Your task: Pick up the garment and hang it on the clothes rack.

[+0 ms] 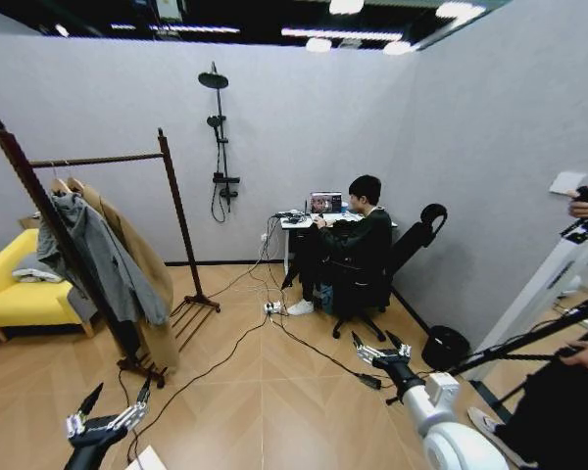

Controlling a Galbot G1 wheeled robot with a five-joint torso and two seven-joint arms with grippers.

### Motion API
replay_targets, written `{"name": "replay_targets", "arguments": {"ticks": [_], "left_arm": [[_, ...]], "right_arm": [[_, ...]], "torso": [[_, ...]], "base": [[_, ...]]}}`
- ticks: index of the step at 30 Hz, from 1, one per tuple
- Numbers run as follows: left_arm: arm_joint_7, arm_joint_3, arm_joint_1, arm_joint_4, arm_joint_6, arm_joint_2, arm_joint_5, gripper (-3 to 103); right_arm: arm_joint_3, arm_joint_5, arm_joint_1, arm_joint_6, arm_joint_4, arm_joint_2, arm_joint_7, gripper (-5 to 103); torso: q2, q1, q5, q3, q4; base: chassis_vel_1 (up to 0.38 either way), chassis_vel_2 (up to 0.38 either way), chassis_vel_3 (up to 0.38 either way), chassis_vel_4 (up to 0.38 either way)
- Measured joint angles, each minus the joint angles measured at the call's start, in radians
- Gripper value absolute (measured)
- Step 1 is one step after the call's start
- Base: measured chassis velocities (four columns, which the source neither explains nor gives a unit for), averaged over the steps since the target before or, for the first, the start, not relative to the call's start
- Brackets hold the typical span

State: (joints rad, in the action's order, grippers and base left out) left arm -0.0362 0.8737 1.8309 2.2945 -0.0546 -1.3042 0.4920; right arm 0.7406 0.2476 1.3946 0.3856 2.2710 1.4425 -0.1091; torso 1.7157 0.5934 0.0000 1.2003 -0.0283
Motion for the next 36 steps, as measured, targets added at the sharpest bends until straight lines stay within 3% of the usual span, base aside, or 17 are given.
{"name": "replay_targets", "arguments": {"ticks": [2,3,5,10,17,18,21,26,29,36], "left_arm": [[0.000,0.000,0.000,0.000,0.000,0.000,0.000,100],[0.000,0.000,0.000,0.000,0.000,0.000,0.000,100],[0.000,0.000,0.000,0.000,0.000,0.000,0.000,100],[0.000,0.000,0.000,0.000,0.000,0.000,0.000,100],[0.000,0.000,0.000,0.000,0.000,0.000,0.000,100],[0.000,0.000,0.000,0.000,0.000,0.000,0.000,100],[0.000,0.000,0.000,0.000,0.000,0.000,0.000,100],[0.000,0.000,0.000,0.000,0.000,0.000,0.000,100],[0.000,0.000,0.000,0.000,0.000,0.000,0.000,100],[0.000,0.000,0.000,0.000,0.000,0.000,0.000,100]], "right_arm": [[-0.007,-0.019,0.002,-0.082,0.009,-0.006,-0.001,100],[-0.007,-0.019,0.002,-0.082,0.009,-0.006,-0.001,100],[-0.015,-0.041,0.004,-0.175,0.019,-0.013,-0.002,100],[-0.022,-0.059,0.006,-0.252,0.027,-0.020,-0.002,100],[-0.009,-0.039,0.030,-0.263,-0.010,-0.019,-0.002,100],[0.000,-0.017,0.056,-0.258,-0.044,-0.018,0.005,100],[0.005,-0.001,0.057,-0.250,-0.044,-0.021,0.016,100],[-0.006,0.005,0.061,-0.253,-0.055,-0.019,0.023,100],[-0.013,0.016,0.069,-0.250,-0.062,-0.018,0.035,100],[0.017,0.152,-0.038,-0.144,0.040,-0.080,0.117,100]], "torso": [[0.000,0.000,0.0000,0.000,0.0000],[0.000,0.000,0.0000,0.000,0.0000],[0.000,0.000,0.0000,0.000,0.0000],[0.000,0.000,0.0000,0.000,0.0000],[0.000,0.000,-0.0011,0.000,0.0008],[0.000,0.000,0.0018,0.000,-0.0008],[0.000,0.000,-0.0002,0.000,-0.0005],[0.000,0.000,-0.0005,0.000,0.0004],[0.000,0.000,0.0005,0.000,-0.0002],[0.000,0.000,-0.0004,0.000,0.0004]], "base": [[0.000,0.000,0.000,0.000],[0.000,0.000,0.000,0.000],[0.000,0.000,0.000,0.000],[0.000,0.000,0.000,0.000],[0.000,0.000,0.000,0.000],[0.000,0.000,0.000,0.000],[0.000,0.000,0.000,0.000],[0.000,0.000,0.000,0.000],[0.000,0.000,0.000,0.000],[0.000,0.000,0.000,0.000]]}}
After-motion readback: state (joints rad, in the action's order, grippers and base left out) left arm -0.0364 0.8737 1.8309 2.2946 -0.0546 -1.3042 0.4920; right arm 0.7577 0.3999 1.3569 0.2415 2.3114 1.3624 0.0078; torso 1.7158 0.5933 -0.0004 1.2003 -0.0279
